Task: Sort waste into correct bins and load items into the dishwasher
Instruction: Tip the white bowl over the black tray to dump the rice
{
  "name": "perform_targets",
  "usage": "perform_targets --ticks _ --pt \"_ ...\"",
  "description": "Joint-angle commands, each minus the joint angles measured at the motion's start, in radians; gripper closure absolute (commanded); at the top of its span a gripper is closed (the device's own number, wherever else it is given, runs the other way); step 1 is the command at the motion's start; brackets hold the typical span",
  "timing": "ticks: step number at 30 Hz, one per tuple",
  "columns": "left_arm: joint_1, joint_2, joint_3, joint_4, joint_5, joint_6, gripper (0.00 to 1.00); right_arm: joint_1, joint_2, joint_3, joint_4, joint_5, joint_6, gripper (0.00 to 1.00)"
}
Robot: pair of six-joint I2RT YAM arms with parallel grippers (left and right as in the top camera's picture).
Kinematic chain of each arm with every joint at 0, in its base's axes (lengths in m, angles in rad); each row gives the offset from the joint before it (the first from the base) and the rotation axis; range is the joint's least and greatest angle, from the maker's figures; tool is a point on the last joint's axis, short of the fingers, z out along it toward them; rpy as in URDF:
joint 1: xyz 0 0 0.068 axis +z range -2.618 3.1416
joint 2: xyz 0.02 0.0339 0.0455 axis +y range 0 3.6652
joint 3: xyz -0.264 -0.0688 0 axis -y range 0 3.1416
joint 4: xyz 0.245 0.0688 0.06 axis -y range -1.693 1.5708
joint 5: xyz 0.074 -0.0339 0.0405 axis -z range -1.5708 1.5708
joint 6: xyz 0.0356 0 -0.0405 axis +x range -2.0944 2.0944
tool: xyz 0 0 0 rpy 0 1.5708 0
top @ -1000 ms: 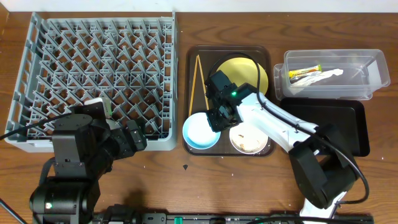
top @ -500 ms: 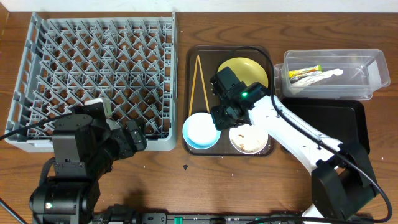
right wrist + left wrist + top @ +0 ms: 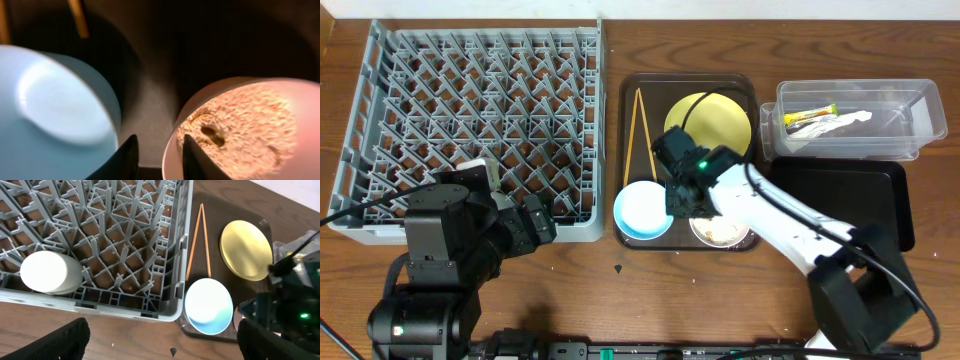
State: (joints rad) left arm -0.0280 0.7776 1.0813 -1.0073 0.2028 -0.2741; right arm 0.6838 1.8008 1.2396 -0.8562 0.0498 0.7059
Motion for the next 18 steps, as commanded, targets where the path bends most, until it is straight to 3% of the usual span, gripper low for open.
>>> perform_targets --ticks 1,4,6,7,10,18 --pt "0.003 -0.002 0.026 -0.008 -0.009 -0.008 0.05 0.01 0.034 -0.05 0.013 0.029 0.076 0.78" --pt "0.003 -0.002 0.026 -0.011 -0.009 -0.008 0.05 0.008 0.035 -0.071 0.015 0.051 0.108 0.78" --pt "0.003 -0.002 0.026 -0.011 -0.009 -0.008 0.05 0.008 0.035 -0.071 0.016 0.071 0.109 0.84" --pt "0.003 -0.001 0.026 -0.01 -0.009 -0.009 0.05 0.008 0.035 -0.071 0.022 0.081 0.109 0.92" --pt "0.003 -0.001 0.026 -0.012 -0.009 -0.009 0.05 0.008 0.035 -0.071 0.035 0.082 0.109 0.99" --pt "0.003 -0.001 0.026 -0.033 -0.009 -0.009 0.05 -0.015 0.007 -0.068 0.034 0.06 0.095 0.99"
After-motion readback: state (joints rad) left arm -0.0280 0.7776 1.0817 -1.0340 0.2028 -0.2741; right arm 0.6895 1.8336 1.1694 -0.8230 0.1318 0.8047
